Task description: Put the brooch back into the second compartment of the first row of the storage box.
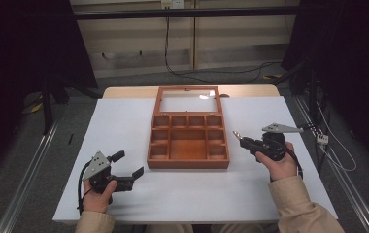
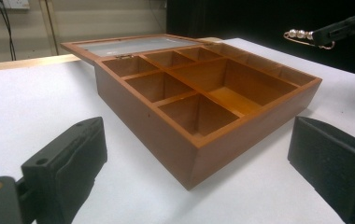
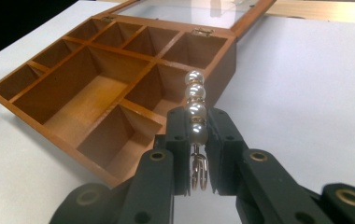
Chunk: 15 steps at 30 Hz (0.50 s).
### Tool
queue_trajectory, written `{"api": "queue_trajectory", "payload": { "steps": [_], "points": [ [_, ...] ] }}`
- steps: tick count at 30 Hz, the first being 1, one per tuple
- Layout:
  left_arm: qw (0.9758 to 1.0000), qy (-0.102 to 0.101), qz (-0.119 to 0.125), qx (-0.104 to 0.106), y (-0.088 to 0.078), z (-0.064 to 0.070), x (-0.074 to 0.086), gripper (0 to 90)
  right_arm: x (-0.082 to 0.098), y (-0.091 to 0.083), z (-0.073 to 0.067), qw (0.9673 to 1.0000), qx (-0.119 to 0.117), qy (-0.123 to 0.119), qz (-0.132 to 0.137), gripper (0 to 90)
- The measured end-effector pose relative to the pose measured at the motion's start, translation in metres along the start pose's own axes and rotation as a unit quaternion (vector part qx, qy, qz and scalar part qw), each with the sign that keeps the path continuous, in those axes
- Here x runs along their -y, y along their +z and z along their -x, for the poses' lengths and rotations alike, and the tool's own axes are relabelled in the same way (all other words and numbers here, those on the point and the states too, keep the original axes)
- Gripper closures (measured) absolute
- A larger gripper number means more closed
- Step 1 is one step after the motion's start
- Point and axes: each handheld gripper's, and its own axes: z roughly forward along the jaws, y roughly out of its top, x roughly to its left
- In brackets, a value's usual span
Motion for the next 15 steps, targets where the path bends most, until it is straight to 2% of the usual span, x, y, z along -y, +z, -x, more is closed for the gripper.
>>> {"api": "queue_trajectory", "payload": {
  "steps": [15],
  "points": [
    [1.0, 0.0, -0.002, 0.001, 0.0, 0.0, 0.0, 4.5, -0.02, 0.011, -0.007, 0.9997, -0.02, -0.01, 0.005, 80.5]
  ]
}}
